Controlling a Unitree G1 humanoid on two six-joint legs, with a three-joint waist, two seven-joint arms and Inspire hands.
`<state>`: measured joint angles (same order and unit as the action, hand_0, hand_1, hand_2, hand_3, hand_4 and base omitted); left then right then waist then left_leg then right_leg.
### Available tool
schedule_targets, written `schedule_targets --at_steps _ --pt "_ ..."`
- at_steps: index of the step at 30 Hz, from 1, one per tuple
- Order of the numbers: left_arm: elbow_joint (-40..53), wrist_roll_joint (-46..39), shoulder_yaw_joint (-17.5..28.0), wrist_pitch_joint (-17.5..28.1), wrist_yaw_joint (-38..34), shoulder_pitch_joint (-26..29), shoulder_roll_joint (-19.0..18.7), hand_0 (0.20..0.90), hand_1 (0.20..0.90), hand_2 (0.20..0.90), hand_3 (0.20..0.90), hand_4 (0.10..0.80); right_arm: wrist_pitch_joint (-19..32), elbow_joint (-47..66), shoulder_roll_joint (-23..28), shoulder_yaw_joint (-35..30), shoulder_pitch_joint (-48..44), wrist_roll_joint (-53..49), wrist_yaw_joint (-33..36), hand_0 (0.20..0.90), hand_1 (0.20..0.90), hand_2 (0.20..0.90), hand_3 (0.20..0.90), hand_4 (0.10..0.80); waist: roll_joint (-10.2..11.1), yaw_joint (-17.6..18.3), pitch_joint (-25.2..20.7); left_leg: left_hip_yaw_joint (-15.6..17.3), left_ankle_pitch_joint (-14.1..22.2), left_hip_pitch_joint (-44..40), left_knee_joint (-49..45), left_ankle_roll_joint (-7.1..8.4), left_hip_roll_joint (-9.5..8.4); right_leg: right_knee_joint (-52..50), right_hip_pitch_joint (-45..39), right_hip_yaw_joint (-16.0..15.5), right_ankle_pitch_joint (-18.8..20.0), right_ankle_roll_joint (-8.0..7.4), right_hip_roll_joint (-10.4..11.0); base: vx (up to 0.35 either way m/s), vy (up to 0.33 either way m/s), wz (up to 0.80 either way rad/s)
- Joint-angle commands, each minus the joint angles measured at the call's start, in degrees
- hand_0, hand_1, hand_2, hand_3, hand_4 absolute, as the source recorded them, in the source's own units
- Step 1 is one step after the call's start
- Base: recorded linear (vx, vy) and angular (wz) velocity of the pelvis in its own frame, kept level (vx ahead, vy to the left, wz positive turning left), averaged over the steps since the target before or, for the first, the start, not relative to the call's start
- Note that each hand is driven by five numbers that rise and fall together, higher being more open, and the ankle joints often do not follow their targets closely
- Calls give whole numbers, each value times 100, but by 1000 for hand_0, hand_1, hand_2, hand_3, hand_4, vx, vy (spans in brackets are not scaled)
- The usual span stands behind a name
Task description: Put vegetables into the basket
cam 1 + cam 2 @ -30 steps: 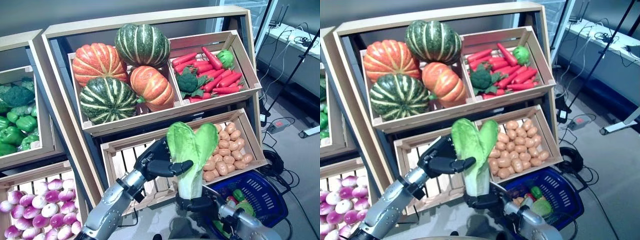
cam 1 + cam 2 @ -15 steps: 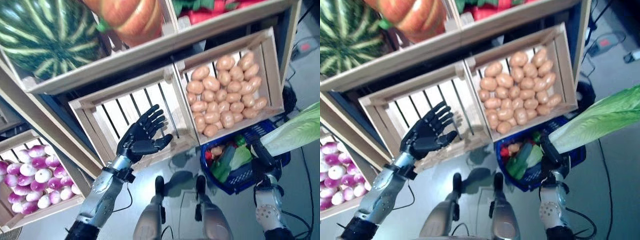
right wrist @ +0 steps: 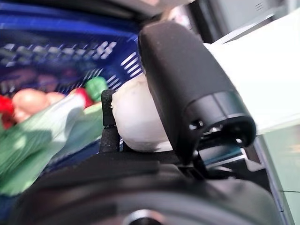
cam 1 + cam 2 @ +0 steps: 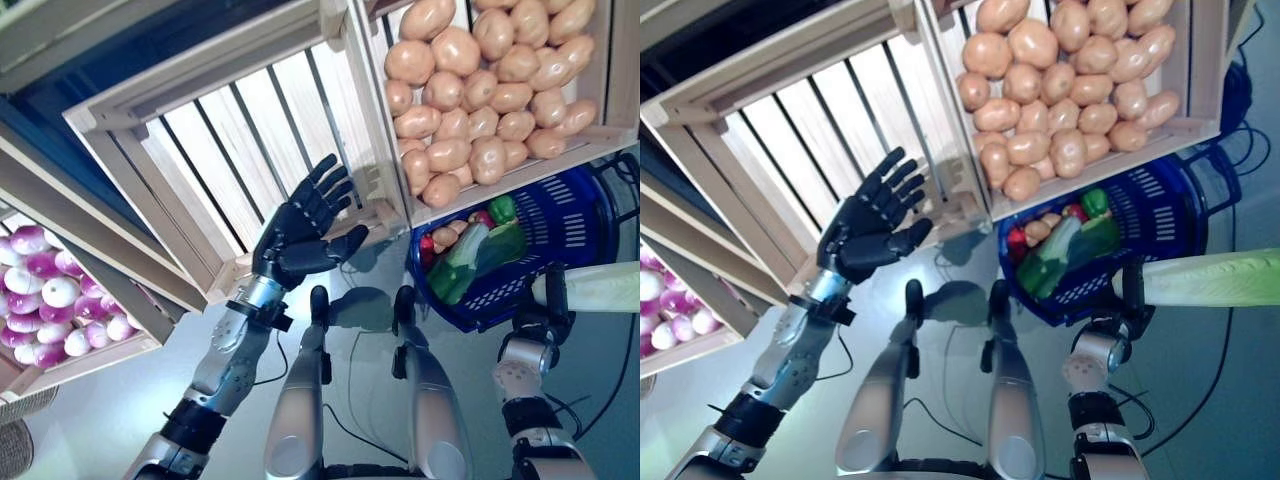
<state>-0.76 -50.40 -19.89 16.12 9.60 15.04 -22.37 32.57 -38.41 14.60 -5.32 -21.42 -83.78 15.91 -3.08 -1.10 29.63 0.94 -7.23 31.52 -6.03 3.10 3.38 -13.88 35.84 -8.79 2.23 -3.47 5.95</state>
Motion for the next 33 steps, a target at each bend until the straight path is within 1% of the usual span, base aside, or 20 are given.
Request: schedule_targets --at_steps 1,2,3,4,5,7,9,11,12,14,16,18,20,21,22,24,25,26,27,33 --pt "759 -142 103 933 510 523 218 900 900 900 900 800 38 22 625 8 -522 -311 -339 300 300 300 300 400 -21 -102 16 -71 216 719 -674 -35 -482 -9 -94 -228 44 125 -77 -19 -8 15" --pt "755 -143 103 934 510 536 221 900 900 900 900 800 28 -13 642 5 -543 -347 -380 300 300 300 300 400 -25 -103 16 -70 219 737 -685 -35 -483 -22 -76 -227 39 125 -75 -29 -19 13" --pt "771 -424 39 892 558 651 268 900 900 900 900 800 -263 -240 692 83 -746 -455 -482 300 300 300 300 400 -39 -137 16 -91 228 833 -754 -49 -518 -84 38 -221 34 124 -62 -32 -37 10" --pt "776 -839 4 768 688 773 338 900 900 900 900 800 -362 -530 756 164 -991 -293 -393 300 300 300 300 400 -52 -191 16 -107 232 929 -806 -75 -554 -159 163 -227 29 116 -27 -46 -63 11" --pt "795 -1080 10 635 899 858 424 900 900 900 900 800 -372 -686 811 236 -1223 -161 -365 300 300 300 300 400 -58 -232 16 -119 262 1032 -888 -100 -583 -248 300 -225 16 108 13 -45 -61 15" --pt "808 -1200 -51 562 1053 949 535 900 900 900 900 800 -767 -882 869 345 -1568 -250 -706 300 300 300 300 400 -71 -286 16 -165 306 1274 -1092 -140 -653 -435 583 -193 5 114 52 -36 -47 24" --pt "813 -1108 -88 521 1177 1010 603 900 900 900 900 800 -1114 -1121 980 448 -1793 -151 -841 300 300 300 300 400 -100 -332 16 -185 311 1456 -1214 -161 -684 -577 796 -167 9 121 82 -13 -25 30" --pt "850 -1000 -94 522 1206 1038 611 900 900 900 900 800 -1272 -1225 1030 477 -1868 -118 -914 300 300 300 300 400 -123 -355 16 -206 324 1562 -1308 -169 -704 -682 911 -150 -3 119 106 8 -16 15" --pt "842 -954 -106 550 1236 1066 572 900 900 900 900 800 -1456 -1381 1137 485 -1945 4 -804 300 300 300 300 400 -151 -377 16 -214 349 1679 -1411 -186 -718 -801 1040 -136 -26 120 129 15 -14 14" --pt "816 -1014 -101 542 1211 1102 560 900 900 900 900 800 -1597 -1606 1207 465 -2039 126 -700 300 300 300 300 400 -181 -395 16 -225 361 1785 -1478 -205 -743 -887 1167 -116 -36 122 131 13 -13 18" --pt "725 -1061 -92 539 1101 1142 518 900 900 900 900 800 -1984 -1870 1257 448 -2179 320 -270 300 300 300 300 400 -207 -413 16 -255 358 1892 -1516 -224 -767 -942 1286 -84 -24 128 126 16 -10 10" --pt "690 -997 -76 515 1112 1138 525 900 900 900 900 800 -2160 -2127 1320 473 -2346 -6 -28 300 300 300 300 400 -238 -453 16 -269 344 1978 -1541 -224 -783 -999 1380 -64 -20 135 119 13 -6 4" --pt "667 -1060 -66 552 1111 1103 500 900 900 900 900 800 -2201 -2328 1365 262 -2401 -1129 -88 300 300 300 300 400 -266 -480 16 -271 355 2004 -1549 -221 -786 -1063 1420 -75 -42 141 106 11 -6 4" --pt "649 -1101 -62 560 1127 1085 496 900 900 900 900 800 -2153 -2385 1330 209 -2373 -1347 -109 300 300 300 300 400 -273 -486 16 -274 367 2016 -1569 -229 -788 -1099 1434 -78 -59 143 106 5 -13 3" --pt "631 -1101 -59 586 1126 1055 492 900 900 900 900 800 -2091 -2400 1242 68 -2323 -1724 12 300 300 300 300 400 -280 -486 16 -295 392 2030 -1602 -243 -807 -1138 1453 -75 -75 150 94 3 -11 3" --pt "644 -1078 -108 640 1105 1034 494 900 900 900 900 800 -1972 -2281 1130 -49 -2315 -2037 266 300 300 300 300 400 -285 -480 16 -313 411 2026 -1626 -256 -829 -1155 1458 -70 -65 156 72 2 -1 2" --pt "688 -1010 -138 684 1115 1027 493 900 900 900 900 800 -1859 -2222 1093 -108 -2315 -2131 380 446 446 446 446 497 -290 -482 16 -326 424 2000 -1626 -267 -840 -1163 1437 -69 -71 159 63 0 0 0" --pt "707 -983 -141 696 1148 1028 488 900 900 900 900 800 -1831 -2200 1093 -128 -2330 -2176 409 700 700 700 700 667 -291 -488 16 -337 431 1978 -1622 -272 -853 -1161 1420 -71 -77 162 55 0 0 0" --pt "742 -995 -142 705 1201 1031 480 900 900 900 900 800 -1802 -2166 1096 -164 -2340 -2244 454 900 900 900 900 800 -292 -492 16 -344 438 1944 -1609 -278 -867 -1151 1392 -74 -78 163 43 0 0 0" --pt "822 -1081 -147 747 1213 1084 359 900 900 900 900 800 -1544 -1945 1098 -282 -2296 -2252 725 900 900 900 900 800 -234 -464 16 -354 452 1592 -1484 -305 -939 -960 1058 -47 -30 167 -59 -24 28 -3"
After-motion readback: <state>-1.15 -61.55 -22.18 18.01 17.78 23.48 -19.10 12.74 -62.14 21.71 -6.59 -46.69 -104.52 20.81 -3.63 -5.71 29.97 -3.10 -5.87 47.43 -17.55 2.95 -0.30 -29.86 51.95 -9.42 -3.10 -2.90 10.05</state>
